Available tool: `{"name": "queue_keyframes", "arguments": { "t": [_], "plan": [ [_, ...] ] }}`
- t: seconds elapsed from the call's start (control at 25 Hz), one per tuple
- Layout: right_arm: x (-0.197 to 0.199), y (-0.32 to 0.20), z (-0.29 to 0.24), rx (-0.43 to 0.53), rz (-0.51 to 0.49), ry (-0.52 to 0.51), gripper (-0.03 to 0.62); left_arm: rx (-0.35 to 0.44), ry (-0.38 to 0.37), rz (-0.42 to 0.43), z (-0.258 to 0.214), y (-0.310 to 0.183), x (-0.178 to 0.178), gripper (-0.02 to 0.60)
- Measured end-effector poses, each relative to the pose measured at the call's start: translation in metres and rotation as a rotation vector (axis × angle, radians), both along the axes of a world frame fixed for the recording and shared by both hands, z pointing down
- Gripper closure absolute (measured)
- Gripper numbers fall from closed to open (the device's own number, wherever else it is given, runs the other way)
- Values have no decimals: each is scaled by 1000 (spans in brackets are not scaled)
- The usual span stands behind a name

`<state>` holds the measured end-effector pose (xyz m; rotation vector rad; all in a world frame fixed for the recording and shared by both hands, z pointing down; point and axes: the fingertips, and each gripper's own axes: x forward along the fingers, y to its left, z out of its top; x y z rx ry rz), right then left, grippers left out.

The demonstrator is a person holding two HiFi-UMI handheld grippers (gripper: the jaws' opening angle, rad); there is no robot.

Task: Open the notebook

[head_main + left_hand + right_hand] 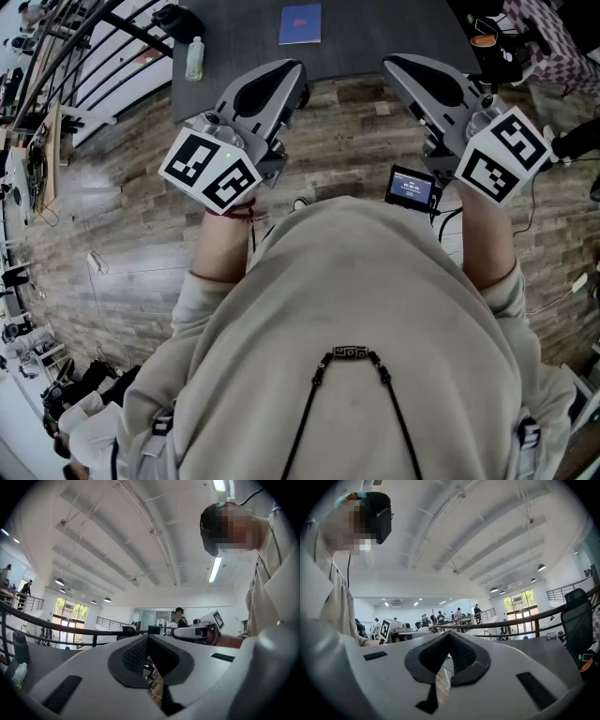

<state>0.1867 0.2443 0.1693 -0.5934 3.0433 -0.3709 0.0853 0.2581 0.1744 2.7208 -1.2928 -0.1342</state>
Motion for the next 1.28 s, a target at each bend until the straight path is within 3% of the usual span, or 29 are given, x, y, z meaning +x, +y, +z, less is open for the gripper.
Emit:
{"name": "queue_keyframes", "arguments": {
  "t": [0.12, 0.28, 0.4, 0.56, 0.76, 1.08, 1.28],
  "plan": [
    [2, -3, 4, -1, 3, 4, 579, 47, -72, -71, -2, -2, -7, 581],
    [7, -6, 11, -22, 6, -9, 579, 24, -50, -69, 0, -7, -10, 581],
    [10, -6, 13, -37, 2, -20, 579, 10, -77, -83, 4, -8, -7, 581],
    [11, -6, 13, -62, -13, -41, 579, -7, -90, -42, 5, -3, 1, 581],
    [2, -5, 13, -87, -42, -58, 579, -11, -162, -11, 5, -4, 10, 581],
    [14, -7, 19, -109, -53, -76, 579, -7, -111, 12, -16, -3, 23, 581],
    [28, -10, 27, -112, -51, -86, 579, -36, -17, 22, -26, -9, 28, 581]
  ]
}}
